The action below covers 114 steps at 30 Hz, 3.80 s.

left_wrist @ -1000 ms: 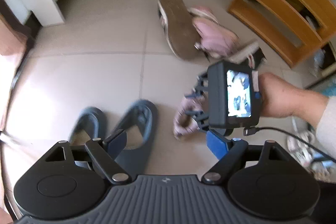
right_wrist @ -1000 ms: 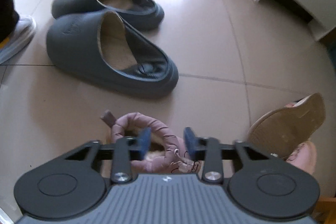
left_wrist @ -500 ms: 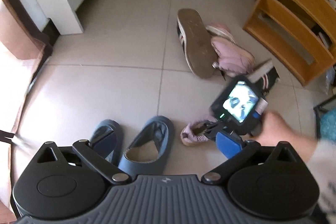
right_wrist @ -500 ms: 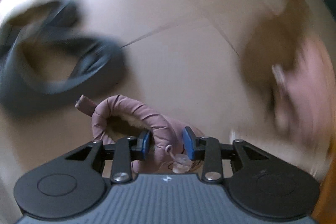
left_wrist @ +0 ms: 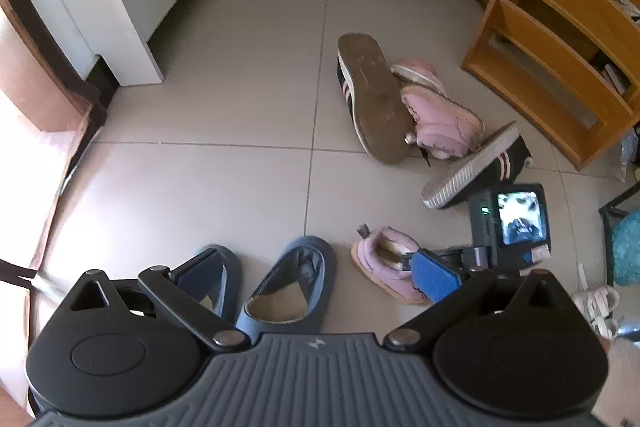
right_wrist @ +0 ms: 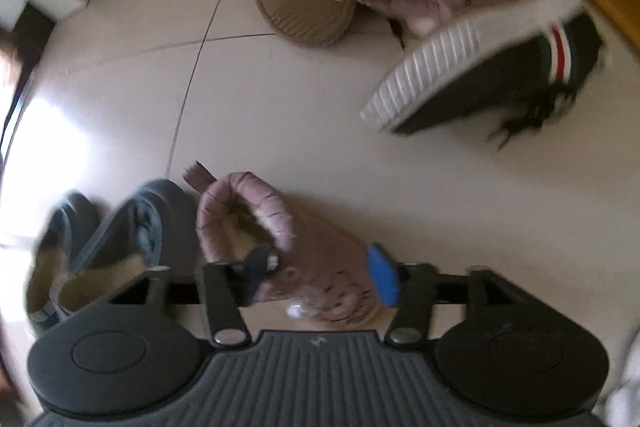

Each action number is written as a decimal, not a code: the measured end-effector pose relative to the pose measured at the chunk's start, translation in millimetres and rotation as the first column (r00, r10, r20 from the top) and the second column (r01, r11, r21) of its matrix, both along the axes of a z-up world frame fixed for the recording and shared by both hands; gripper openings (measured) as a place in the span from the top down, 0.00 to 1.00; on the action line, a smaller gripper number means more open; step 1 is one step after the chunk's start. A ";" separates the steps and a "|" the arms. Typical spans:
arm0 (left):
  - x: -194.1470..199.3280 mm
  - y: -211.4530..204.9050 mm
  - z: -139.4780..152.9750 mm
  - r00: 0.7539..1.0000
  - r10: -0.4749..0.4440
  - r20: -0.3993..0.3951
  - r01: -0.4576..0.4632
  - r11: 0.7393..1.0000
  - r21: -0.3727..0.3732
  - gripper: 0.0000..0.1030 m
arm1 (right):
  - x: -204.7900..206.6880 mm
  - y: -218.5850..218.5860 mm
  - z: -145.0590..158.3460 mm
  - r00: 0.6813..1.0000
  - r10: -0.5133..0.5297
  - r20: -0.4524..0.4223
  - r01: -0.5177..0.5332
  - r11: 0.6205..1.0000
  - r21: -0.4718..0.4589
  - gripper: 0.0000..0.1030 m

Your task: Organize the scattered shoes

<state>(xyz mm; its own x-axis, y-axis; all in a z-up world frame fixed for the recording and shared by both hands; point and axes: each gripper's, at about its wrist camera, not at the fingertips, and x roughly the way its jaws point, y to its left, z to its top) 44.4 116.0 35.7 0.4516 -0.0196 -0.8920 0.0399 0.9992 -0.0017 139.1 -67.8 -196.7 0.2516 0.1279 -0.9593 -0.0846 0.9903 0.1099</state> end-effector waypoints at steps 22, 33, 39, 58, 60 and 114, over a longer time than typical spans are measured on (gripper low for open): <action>-9.0 -17.6 -0.6 0.996 -0.091 0.004 0.091 0.995 0.030 0.00 | -130.4 -22.7 -58.4 0.761 -0.560 -0.327 0.647 0.688 0.329 0.35; 11.5 -27.6 -16.4 0.989 -0.116 0.096 0.117 0.993 -0.009 0.00 | -122.3 -55.6 4.8 0.765 -0.566 -0.307 0.644 0.688 0.335 0.24; 37.1 -47.7 -45.2 0.910 -0.258 0.325 0.256 0.965 0.050 0.00 | -88.8 -117.8 172.5 0.894 -0.447 -0.017 0.435 0.861 0.264 0.19; 136.3 -182.0 -231.7 0.047 -0.998 -0.034 0.662 0.006 0.750 0.30 | -82.3 -106.3 288.5 0.876 0.100 0.471 0.002 0.978 -0.211 0.10; 142.8 -188.7 -243.1 0.058 -0.998 -0.024 0.666 0.021 0.746 0.26 | -78.0 -104.4 279.4 0.885 0.112 0.451 -0.011 0.975 -0.221 0.10; 121.4 -197.2 -111.8 0.890 -0.425 0.168 0.407 0.904 0.132 0.84 | -113.0 -127.7 325.9 0.825 -0.061 0.562 0.067 0.998 0.010 0.10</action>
<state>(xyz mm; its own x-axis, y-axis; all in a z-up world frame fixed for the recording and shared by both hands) 165.8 -81.2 -76.0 0.5790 -0.1654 -0.7984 0.4421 0.8864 0.1370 26.0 -195.5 129.2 0.7545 0.0841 -0.6509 -0.0649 0.9965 0.0535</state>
